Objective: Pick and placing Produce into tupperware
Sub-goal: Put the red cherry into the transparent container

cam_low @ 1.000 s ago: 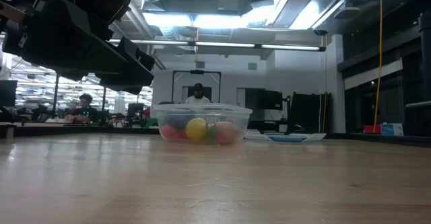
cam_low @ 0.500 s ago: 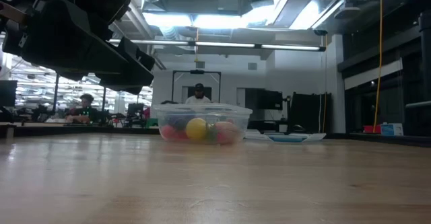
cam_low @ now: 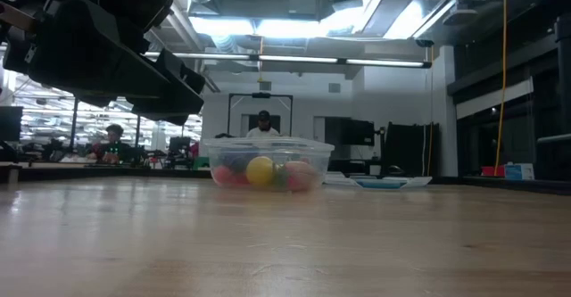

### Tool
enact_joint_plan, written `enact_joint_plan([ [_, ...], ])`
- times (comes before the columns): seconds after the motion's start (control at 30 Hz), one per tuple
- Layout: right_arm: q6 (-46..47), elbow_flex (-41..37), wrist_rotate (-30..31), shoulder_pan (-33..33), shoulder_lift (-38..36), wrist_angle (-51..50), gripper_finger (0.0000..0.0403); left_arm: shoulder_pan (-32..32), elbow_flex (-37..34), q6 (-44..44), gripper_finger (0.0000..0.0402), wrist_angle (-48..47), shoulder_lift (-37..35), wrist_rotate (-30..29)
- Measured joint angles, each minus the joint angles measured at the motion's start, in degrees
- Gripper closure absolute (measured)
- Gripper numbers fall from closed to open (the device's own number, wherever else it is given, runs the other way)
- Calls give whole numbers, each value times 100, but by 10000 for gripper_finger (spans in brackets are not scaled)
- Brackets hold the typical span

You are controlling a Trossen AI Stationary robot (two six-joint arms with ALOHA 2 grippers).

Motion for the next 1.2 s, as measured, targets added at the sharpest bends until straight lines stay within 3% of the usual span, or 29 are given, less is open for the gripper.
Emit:
enact_joint_plan([
  [0.13, -32, 0, 167, -18, 0, -233, 398, 0, 0, 0, 253, -1, 2, -1],
  [0.3, -726, 0, 149, -70, 0, -257, 373, 0, 0, 1, 253, -1, 2, 1],
  [0.43, -1434, 0, -240, -276, 0, -409, 360, 0, 0, 2, 253, -1, 2, 1],
  [0.6, -2036, 309, -540, -426, 2, -745, 396, 0, 0, 2, 253, -1, 2, 1],
  [0.87, -1846, 1372, -473, -157, 1, -860, 399, 1, 0, -90, 253, 1, 2, 0],
  [1.03, -1239, 1484, -705, 151, -7, -437, 401, 0, 0, -122, 253, 1, 2, 1],
  [1.2, -878, 1486, -499, 276, -3, -367, 401, 2, 0, -130, 253, 1, 2, 1],
])
